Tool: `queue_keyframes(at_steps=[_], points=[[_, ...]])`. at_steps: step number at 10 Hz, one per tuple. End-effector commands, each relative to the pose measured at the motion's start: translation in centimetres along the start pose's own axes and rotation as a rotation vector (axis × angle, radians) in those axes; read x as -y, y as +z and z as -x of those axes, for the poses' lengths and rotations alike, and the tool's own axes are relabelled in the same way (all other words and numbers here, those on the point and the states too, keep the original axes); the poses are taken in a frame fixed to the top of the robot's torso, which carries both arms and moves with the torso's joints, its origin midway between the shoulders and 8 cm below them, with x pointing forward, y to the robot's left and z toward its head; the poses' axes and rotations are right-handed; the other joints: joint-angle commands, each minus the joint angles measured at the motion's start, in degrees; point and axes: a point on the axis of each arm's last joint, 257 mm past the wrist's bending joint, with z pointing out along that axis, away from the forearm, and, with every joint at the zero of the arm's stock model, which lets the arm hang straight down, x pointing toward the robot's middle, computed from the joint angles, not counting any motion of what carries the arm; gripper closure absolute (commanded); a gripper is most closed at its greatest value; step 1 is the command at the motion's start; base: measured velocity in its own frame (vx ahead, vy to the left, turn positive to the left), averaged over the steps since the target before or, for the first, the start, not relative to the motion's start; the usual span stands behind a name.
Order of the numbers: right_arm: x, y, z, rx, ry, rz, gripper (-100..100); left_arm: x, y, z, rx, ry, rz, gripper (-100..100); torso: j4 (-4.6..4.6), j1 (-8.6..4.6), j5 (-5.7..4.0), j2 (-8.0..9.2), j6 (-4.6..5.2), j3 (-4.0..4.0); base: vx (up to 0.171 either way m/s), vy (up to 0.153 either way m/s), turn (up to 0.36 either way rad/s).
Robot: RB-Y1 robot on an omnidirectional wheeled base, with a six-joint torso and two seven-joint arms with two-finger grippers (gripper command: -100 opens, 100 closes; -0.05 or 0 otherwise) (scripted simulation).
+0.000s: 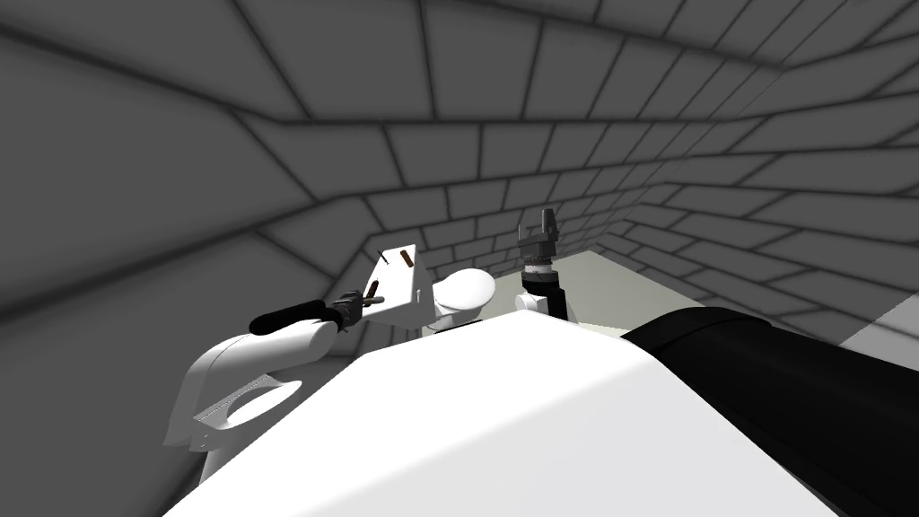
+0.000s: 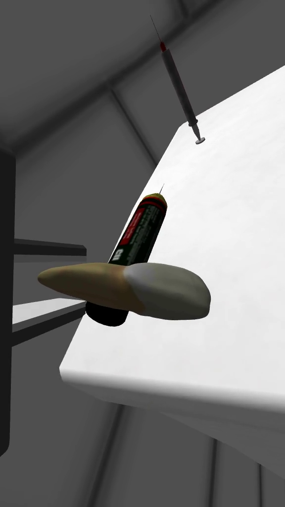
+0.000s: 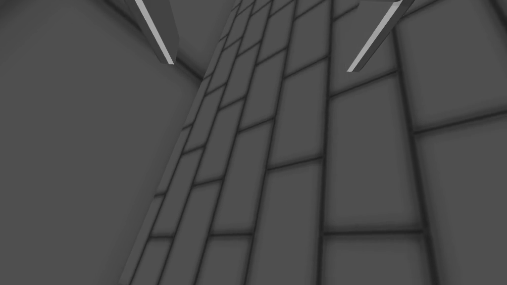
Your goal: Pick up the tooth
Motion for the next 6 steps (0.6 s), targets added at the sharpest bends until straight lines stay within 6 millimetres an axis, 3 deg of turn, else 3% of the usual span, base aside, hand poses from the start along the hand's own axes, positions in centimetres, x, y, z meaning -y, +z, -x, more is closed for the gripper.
queue_keyframes(at_steps=[1, 4, 5, 6], points=[[0.0, 0.0, 0.0, 0.0, 0.0, 0.0, 0, -0.1, -0.9, -1.1, -0.015, 0.016, -0.006, 100, 0.0, 0.0, 0.0, 0.0, 0.0, 0.0, 0.073, 0.026, 0.164], [0.0, 0.0, 0.0, 0.0, 0.0, 0.0, 0, -0.3, -2.6, -3.0, -0.042, 0.042, -0.019, 100, 0.01, -0.03, -0.01, 0.04, 0.0, 0.03, 0.072, 0.018, 0.142], [0.0, 0.0, 0.0, 0.0, 0.0, 0.0, 0, -0.3, -2.4, -2.6, -0.036, 0.036, -0.016, 100, 0.0, 0.0, 0.0, 0.04, -0.02, 0.02, 0.033, 0.006, 0.03], [0.0, 0.0, 0.0, 0.0, 0.0, 0.0, 0, -0.3, -2.5, -2.6, -0.037, 0.037, -0.016, 0, 0.01, -0.01, 0.01, 0.12, 0.03, 0.05, 0.0, 0.0, 0.0]])
